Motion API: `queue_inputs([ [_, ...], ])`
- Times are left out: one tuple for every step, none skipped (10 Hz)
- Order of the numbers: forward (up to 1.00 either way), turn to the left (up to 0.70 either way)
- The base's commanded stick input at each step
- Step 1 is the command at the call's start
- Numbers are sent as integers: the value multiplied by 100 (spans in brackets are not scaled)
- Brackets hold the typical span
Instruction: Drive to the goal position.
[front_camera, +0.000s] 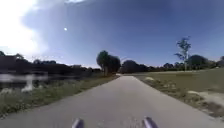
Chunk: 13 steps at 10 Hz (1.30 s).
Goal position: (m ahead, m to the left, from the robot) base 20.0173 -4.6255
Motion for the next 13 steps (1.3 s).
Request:
queue_inputs([
  [70,0],
  [70,0],
  [70,0],
  [70,0],
  [70,0],
  [70,0],
  [70,0],
  [70,0],
  [70,11],
  [70,30],
  [70,33],
  [70,19],
  [70,4],
])
